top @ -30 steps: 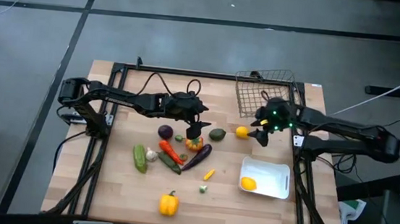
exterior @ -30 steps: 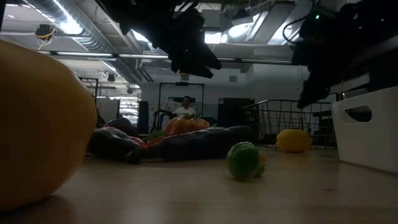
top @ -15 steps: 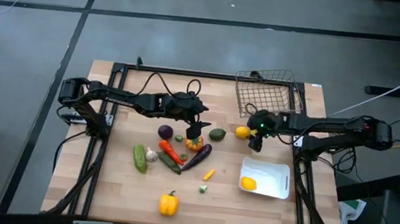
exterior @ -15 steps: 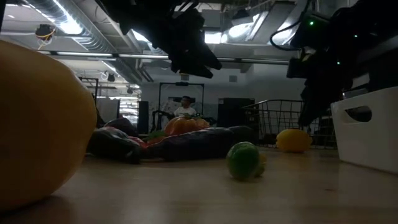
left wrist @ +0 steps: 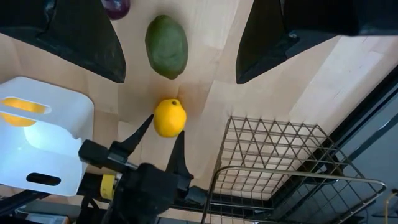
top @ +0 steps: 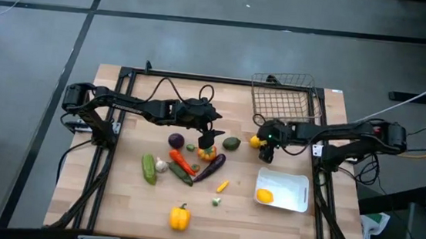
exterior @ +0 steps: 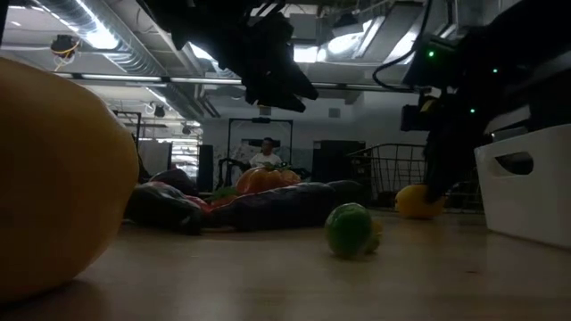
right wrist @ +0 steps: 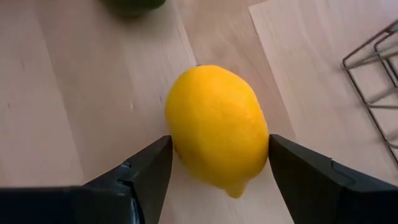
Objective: Sort produce into baskets
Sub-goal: Put the yellow lemon into the white bin
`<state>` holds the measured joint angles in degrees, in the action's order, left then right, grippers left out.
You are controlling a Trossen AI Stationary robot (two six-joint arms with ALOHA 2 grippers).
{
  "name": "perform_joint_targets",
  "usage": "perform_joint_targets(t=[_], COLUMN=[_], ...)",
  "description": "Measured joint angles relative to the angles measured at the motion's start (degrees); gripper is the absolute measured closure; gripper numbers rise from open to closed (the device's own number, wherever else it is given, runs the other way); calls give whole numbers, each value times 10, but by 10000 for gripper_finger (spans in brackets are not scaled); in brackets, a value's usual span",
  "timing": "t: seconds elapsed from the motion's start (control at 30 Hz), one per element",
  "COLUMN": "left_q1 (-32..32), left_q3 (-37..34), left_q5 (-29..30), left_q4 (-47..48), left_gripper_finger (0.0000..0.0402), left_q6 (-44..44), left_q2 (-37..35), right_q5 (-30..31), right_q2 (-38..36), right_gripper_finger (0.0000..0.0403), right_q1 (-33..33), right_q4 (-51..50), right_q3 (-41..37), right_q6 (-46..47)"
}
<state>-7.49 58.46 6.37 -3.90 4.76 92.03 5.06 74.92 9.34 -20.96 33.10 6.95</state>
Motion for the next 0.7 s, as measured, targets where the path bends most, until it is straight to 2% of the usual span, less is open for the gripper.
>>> perform_joint_targets(t=[0.33, 0.6, 0.7], left_q1=[0, 0, 0], left_q3=[0, 0, 0], left_q5=[0, 0, 0], left_q4=[0, 0, 0], left_gripper_finger=[100, 100, 100], left_q6=[0, 12, 12], left_q2=[0, 0, 0], right_q5=[0, 0, 0], right_q2=[43, 46, 46], right_gripper_finger=[146, 204, 215], right_q1=[0, 0, 0], right_q4=[11, 20, 20], right_q3=[0, 0, 0], right_q6=[0, 0, 0])
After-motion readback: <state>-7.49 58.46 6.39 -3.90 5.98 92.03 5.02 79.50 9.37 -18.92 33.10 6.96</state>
